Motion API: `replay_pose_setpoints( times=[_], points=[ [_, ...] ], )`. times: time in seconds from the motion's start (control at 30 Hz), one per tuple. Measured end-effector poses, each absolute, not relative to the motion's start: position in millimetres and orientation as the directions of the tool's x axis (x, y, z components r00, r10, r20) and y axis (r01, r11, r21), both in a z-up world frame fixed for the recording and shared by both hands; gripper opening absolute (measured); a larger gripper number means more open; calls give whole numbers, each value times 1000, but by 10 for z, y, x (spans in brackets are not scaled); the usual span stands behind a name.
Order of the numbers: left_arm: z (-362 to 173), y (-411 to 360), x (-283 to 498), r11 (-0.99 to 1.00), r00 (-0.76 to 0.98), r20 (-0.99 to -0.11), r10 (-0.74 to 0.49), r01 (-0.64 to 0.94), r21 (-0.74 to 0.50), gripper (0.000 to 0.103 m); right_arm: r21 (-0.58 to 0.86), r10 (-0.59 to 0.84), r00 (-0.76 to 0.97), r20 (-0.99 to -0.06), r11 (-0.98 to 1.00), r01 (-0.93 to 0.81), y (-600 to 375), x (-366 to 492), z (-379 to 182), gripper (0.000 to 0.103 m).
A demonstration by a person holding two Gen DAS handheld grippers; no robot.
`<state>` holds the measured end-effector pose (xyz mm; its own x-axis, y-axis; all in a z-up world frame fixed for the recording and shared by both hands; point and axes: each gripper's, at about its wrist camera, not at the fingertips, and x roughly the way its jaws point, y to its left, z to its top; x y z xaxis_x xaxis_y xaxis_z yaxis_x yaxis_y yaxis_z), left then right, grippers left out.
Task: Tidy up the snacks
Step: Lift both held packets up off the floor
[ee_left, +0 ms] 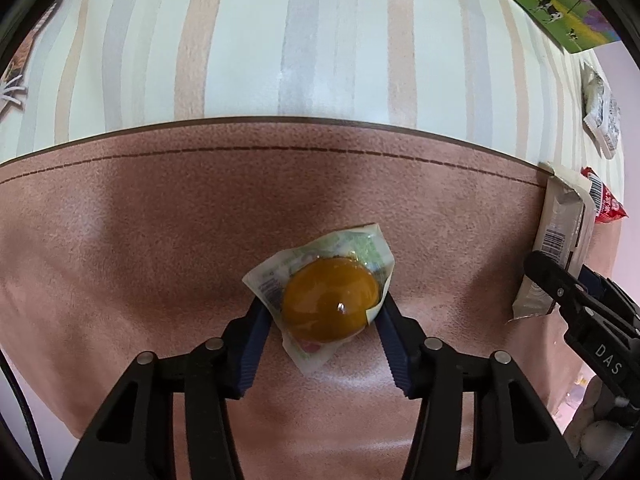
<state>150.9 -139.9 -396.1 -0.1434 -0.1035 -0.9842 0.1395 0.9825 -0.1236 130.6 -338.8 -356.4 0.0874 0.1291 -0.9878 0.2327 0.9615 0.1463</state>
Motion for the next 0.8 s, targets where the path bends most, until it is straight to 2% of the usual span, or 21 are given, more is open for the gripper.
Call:
replay_pose_setpoints(
  times=[0.17, 0.3, 0.33, 0.4, 0.47, 0.63, 0.73, 0.8],
  points=[
    [-3851, -1393, 1513, 979, -132, -984, -120, 147, -139, 43, 184, 160, 124, -979, 959, 216, -3362, 1296, -3316, 62],
    [-3828, -1318, 1607, 975, -148, -975, -166, 123, -184, 45, 198, 175, 137, -975, 963, 185, -3363, 1329, -3156, 62],
    [-3888, -1283, 1634, 973, -176, -967, -186, 103, -206, 47, 197, 174, 135, -975, 963, 184, -3372, 1343, -3163, 62],
    [-4000, -1205, 1689, 964, -223, -944, -242, 58, -260, 61, 207, 186, 125, -975, 961, 181, -3386, 1360, -3180, 62],
    [-4042, -1112, 1746, 949, -234, -922, -308, -2, -316, 65, 219, 201, 109, -974, 955, 199, -3417, 1392, -3249, 62],
    [-4111, -985, 1845, 941, -245, -909, -338, -84, -327, 65, 235, 218, 102, -971, 949, 210, -3459, 1432, -3298, 62],
    [-4082, -984, 1872, 959, -214, -935, -283, -71, -274, 56, 239, 221, 104, -970, 948, 212, -3465, 1424, -3374, 62],
    [-4050, -1012, 1868, 967, -193, -948, -253, -51, -248, 55, 242, 225, 103, -969, 947, 211, -3446, 1426, -3409, 62]
  ],
)
